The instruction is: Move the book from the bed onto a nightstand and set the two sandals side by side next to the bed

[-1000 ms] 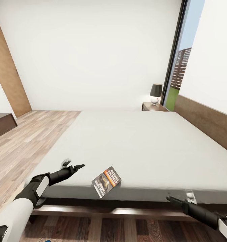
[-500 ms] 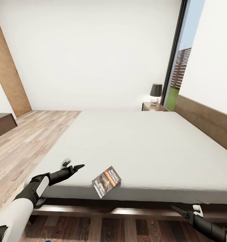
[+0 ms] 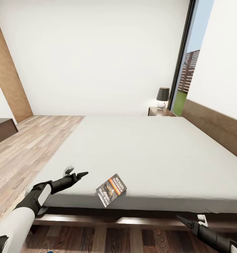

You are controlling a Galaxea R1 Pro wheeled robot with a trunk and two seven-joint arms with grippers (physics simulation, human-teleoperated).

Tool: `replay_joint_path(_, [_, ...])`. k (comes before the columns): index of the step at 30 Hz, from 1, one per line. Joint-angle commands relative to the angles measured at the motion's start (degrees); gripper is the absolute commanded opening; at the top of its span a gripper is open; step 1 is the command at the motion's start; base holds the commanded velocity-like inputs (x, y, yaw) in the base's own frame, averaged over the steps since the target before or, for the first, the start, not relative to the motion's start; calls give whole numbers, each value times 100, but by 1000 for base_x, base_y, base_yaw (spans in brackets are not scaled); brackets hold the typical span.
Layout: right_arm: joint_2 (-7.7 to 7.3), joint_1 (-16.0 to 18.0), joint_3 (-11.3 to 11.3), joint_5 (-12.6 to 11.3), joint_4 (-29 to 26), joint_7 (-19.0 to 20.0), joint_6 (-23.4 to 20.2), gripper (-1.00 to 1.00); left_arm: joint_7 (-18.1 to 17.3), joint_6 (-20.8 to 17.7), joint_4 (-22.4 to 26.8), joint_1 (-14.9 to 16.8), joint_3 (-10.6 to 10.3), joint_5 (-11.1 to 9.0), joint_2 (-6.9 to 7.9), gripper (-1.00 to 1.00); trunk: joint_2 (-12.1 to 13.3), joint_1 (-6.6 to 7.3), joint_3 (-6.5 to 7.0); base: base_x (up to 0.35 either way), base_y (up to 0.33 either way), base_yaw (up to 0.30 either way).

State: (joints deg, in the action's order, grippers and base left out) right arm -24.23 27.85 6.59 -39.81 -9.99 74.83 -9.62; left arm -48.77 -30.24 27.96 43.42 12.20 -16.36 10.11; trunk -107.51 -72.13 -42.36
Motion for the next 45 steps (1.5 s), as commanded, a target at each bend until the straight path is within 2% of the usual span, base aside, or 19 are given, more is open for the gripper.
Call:
replay_joint_path(1, [3,5,44,-61,4,17,-64,100,-9,-43,-2,3,10,-25,-1,100,-3,1,-5,0,0,0])
replay_joint_path(5, [5,3,44,-62,5,21,-91,100,-9,-43,-2,4,10,-25,-1,100,-3,1,-5,0,0,0])
replay_joint_path(9, [11,5,47,-62,71,23,-372,100,-12,-43,-2,1,10,-25,-3,100,-3,1,-5,0,0,0])
replay_joint_path(12, [153,4,52,-62,232,23,-670,100,-17,-43,-2,2,10,-25,-2,100,-3,1,-5,0,0,0])
replay_joint_path(17, [605,7,54,-28,278,16,-685,100,-14,-43,-2,2,10,-25,-6,100,-3,1,-5,0,0,0])
replay_joint_path(26, [1189,5,53,-38,318,-48,-322,100,-12,-43,-2,3,2,-25,-22,100,-3,1,-5,0,0,0])
replay_joint_path(29, [1579,3,50,-58,321,-50,-300,100,-10,-43,-2,4,3,-25,-26,100,-3,1,-5,0,0,0])
replay_joint_path(33, [1966,3,46,-61,322,-90,-292,100,-9,-43,-2,2,7,-25,-27,100,-3,1,-5,0,0,0])
replay_joint_path(34, [2060,5,44,-61,320,-143,-290,100,-9,-43,-2,2,8,-25,-27,100,-3,1,-5,0,0,0])
replay_joint_path(37, [2392,5,43,-63,315,-637,-283,100,-19,-43,-2,2,10,-28,-24,100,-3,1,-5,0,0,0])
replay_joint_path(38, [2439,4,43,-63,315,-703,-282,100,-20,-45,-2,2,12,-27,-23,100,-3,1,-5,0,0,0])
replay_joint_path(39, [2551,2,44,-64,311,-844,-276,100,-36,-48,-2,3,29,-31,-14,100,-3,1,-5,0,0,0])
replay_joint_path(41, [2630,3,44,-68,307,-934,-247,100,-75,-50,-2,3,93,-34,-6,100,-3,1,-5,0,0,0])
replay_joint_path(45, [2735,4,44,-70,305,-986,-186,100,-208,-63,20,4,351,-132,-1,100,-3,1,-5,0,0,0])
